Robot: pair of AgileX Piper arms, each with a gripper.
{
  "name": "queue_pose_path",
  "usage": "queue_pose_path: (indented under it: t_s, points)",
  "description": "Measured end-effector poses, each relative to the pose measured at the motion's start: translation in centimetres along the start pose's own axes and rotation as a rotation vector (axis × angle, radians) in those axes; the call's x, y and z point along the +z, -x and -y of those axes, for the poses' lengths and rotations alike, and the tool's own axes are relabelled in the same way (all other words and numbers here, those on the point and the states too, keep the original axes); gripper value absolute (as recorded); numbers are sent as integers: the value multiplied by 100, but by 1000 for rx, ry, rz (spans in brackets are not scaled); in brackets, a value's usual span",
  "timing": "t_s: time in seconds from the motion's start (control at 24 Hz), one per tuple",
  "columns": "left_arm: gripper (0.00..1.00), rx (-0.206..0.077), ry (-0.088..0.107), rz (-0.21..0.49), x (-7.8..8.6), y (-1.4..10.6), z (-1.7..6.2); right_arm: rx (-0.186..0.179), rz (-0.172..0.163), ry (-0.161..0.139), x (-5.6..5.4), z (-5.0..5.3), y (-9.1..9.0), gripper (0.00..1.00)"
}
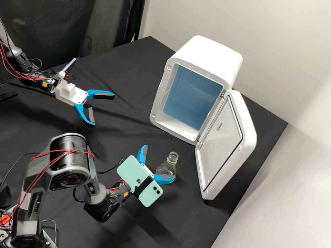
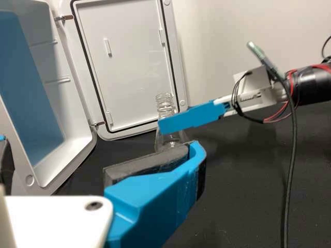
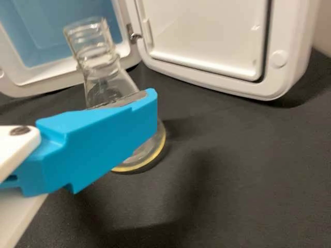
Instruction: Place the flask in the incubator
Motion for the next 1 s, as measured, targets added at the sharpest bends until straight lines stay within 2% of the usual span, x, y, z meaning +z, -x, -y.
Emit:
queue_pose_path:
  t_s: [0.12,0.21,0.33,0.5,0.67,0.79,1.0]
  points:
    - [100,0,0,0,0,0,0,-26,11,-20,57,88,-120,100]
    - [100,0,0,0,0,0,0,-36,19,-22,92,144,-204,100]
    - [100,0,0,0,0,0,0,-34,35,-27,166,197,-309,100]
    - [100,0,0,0,0,0,0,-34,45,-30,220,205,-355,100]
    - [100,0,0,0,0,0,0,-23,52,-33,278,172,-387,100]
    - [100,0,0,0,0,0,0,5,65,-36,348,102,-407,100]
    - [100,0,0,0,0,0,0,33,55,-15,368,18,-475,100]
